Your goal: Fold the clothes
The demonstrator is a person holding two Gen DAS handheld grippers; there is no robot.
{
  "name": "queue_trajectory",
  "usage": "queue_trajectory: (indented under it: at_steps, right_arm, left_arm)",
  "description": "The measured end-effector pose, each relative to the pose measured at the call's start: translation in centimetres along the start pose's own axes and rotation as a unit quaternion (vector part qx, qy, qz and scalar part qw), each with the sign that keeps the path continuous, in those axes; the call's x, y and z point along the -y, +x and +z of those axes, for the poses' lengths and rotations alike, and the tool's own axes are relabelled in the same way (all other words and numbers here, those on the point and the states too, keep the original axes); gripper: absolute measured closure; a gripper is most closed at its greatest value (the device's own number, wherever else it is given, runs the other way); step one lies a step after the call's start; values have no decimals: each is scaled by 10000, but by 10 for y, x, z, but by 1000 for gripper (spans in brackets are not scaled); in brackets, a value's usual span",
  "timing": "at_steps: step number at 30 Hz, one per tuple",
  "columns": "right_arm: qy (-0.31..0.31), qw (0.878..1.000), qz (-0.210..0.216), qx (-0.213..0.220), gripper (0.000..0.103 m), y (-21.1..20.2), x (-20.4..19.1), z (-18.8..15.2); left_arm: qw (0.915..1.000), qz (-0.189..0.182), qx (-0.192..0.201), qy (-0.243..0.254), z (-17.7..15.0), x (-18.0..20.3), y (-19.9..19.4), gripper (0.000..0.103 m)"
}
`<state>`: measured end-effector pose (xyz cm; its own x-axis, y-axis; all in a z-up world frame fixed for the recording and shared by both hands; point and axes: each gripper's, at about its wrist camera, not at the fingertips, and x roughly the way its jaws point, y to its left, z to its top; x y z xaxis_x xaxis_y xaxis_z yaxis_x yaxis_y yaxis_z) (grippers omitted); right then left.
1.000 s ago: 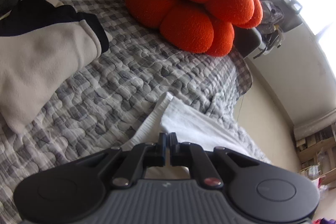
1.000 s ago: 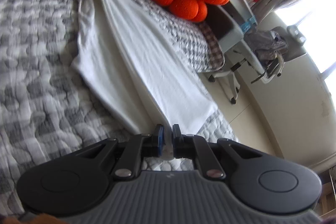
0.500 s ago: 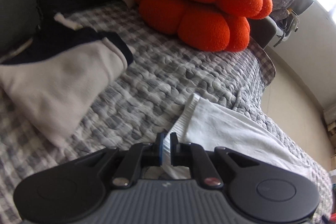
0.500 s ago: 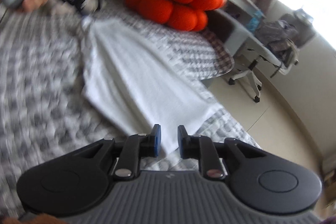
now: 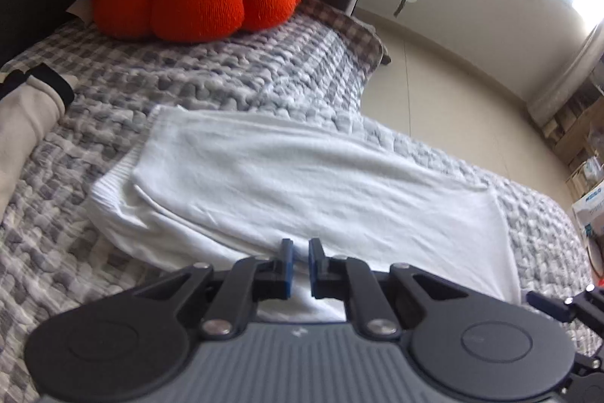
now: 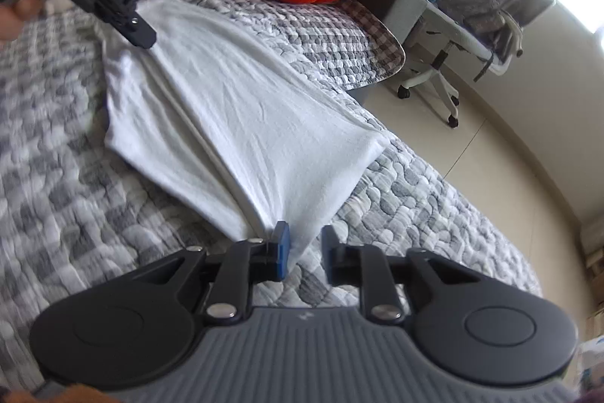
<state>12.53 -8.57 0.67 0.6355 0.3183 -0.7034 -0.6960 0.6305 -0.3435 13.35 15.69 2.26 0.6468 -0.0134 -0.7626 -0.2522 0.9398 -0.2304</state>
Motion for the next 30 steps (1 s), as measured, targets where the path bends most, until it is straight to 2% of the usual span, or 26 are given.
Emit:
queue_trajectory:
  at_steps: [5,8,12,15,19,26,27,29,30]
  right_arm:
    - [106,9999,-31,14,79,-3,5,-1]
    - [100,9990,-270,346,76,-11,5,3]
    - [221,9977,-152,620,73,-14,-1,10]
    - [159,9997,-18,188,73,2,-6,5]
    - [80,9998,43,171,70,-1,-6,4]
    - [690,9934,-111,913,68,-17,7,15]
    - [852,9914,-135,986,66,-17,11,17]
    - [1153,9881,-207,993,56,-13,18,22]
    - [1300,9863,-243,985,55,-11,22,24]
  left_arm:
    - [9999,-15,0,-115,2,-4,-5,93]
    - [9998,-35,186,-92,2,1,-15,92]
    - [9997,-132,200,-95,0,8,-13,83]
    - [10000,38,-37,-80,-5,8,1,82]
    - [9998,-30,-55,-214,-3,3,1,81]
    - [9997,-27,-76,-220,-3,4,2,79]
    - [9997,-21,-79,-214,-3,4,3,79]
    - [9998,-8,-85,-198,-3,5,3,79]
    - [9998,1,-83,-174,-3,5,4,79]
